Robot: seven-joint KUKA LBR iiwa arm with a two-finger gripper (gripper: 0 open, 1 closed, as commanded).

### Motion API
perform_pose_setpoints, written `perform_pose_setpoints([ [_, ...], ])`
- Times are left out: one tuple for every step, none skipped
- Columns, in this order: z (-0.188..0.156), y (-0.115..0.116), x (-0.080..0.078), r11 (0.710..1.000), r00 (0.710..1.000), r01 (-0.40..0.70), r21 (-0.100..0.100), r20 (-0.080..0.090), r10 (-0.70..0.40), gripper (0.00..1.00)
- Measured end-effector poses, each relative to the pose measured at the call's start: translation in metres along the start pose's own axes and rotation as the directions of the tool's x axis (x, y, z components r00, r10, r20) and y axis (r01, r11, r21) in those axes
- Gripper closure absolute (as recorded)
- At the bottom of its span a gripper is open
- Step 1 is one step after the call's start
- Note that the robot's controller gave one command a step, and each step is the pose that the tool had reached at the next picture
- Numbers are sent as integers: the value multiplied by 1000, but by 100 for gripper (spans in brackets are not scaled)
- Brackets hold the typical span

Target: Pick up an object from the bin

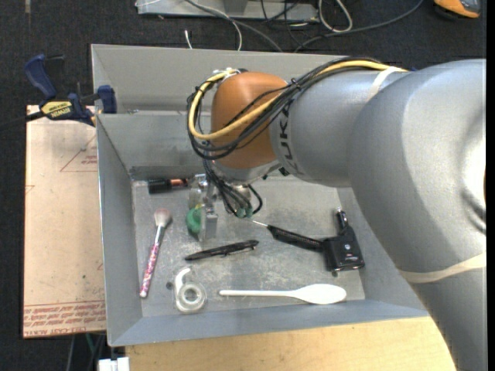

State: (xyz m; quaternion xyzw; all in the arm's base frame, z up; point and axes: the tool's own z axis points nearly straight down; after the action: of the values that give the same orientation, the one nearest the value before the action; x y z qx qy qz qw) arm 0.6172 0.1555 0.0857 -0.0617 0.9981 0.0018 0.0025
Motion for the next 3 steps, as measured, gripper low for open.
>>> perform_pose_setpoints([
  [-40, 0, 0, 1000, 1000, 0, 0, -1, 0, 100],
  [-64, 1, -1, 1000, 1000, 0, -1, 4, 0, 100],
  [-73, 1, -2, 1000, 1000, 1, -1, 7, -1, 100],
])
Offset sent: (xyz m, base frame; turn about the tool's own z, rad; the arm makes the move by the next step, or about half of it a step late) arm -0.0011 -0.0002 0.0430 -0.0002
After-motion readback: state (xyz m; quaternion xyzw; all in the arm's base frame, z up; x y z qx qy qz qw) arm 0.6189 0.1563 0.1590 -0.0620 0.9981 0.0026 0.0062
